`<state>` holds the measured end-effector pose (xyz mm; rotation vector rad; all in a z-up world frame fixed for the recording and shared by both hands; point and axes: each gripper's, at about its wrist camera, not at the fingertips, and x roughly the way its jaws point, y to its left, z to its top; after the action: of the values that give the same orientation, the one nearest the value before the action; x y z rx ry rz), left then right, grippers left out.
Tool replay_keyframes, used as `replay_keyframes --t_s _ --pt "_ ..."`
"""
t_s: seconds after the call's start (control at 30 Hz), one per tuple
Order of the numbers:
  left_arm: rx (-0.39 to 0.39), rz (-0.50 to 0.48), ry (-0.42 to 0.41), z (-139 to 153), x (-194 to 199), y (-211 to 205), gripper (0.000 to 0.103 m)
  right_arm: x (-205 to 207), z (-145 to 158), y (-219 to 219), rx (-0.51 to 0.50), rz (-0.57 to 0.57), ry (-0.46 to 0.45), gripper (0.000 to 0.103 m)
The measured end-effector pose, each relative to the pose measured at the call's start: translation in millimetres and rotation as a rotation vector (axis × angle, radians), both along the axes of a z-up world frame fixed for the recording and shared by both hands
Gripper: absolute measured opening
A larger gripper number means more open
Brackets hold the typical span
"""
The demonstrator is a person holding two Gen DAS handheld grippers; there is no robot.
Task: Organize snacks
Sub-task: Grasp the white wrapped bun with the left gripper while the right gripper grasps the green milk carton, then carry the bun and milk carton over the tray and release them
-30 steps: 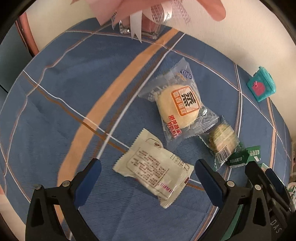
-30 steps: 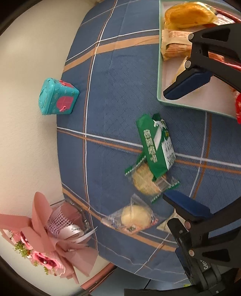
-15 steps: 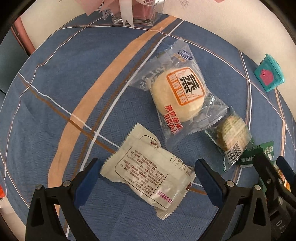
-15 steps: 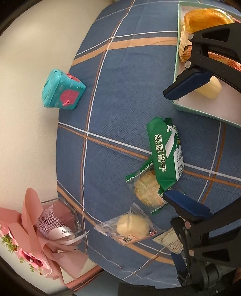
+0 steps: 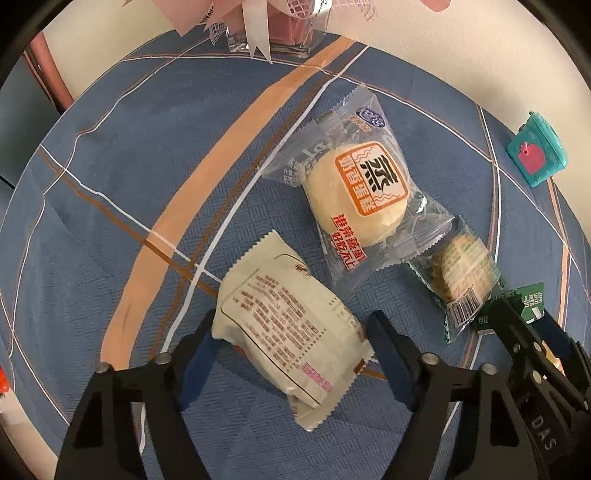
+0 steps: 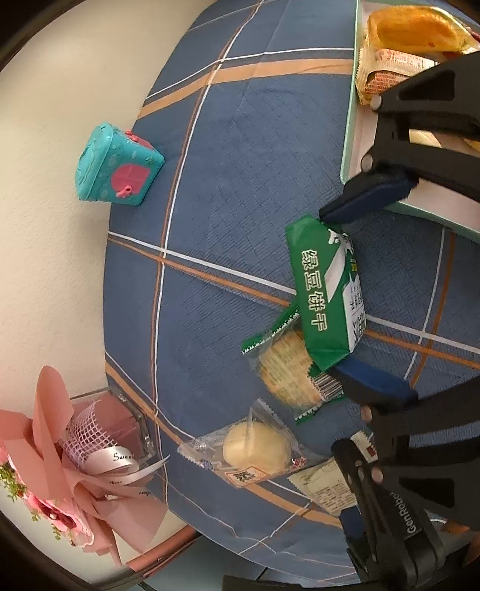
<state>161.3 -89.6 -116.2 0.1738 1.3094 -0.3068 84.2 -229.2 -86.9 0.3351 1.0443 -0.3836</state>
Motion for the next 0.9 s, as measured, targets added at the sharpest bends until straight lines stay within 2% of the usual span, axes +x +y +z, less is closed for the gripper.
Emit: replay_keyframes --t_s 0.1,0.17,0.37,0.47,0.6,0.9 --pt "-0.015 0.004 -0.003 2 1 1 0.065 -1 0 -1 0.01 -0.002 -0.005 0.064" --pt "-0.019 0.008 -0.015 5 2 1 0.046 -1 1 -1 0.015 -0.006 -0.009 0.064" --pt "-0.074 0.016 0.005 8 6 5 0.028 -6 4 -5 0.027 -0.023 -0.014 0.063" --pt "-0.095 0.028 0.006 14 2 7 0.022 -11 12 -8 0.033 -0.028 -0.032 0.063" --pt "-0.119 0.032 -0.006 25 -1 7 0.02 -17 30 -10 0.025 -0.036 -0.059 0.063" --pt "-0.211 0.034 -0.038 79 -13 28 0.02 -33 66 -16 0.011 -0.066 -0.085 0.063"
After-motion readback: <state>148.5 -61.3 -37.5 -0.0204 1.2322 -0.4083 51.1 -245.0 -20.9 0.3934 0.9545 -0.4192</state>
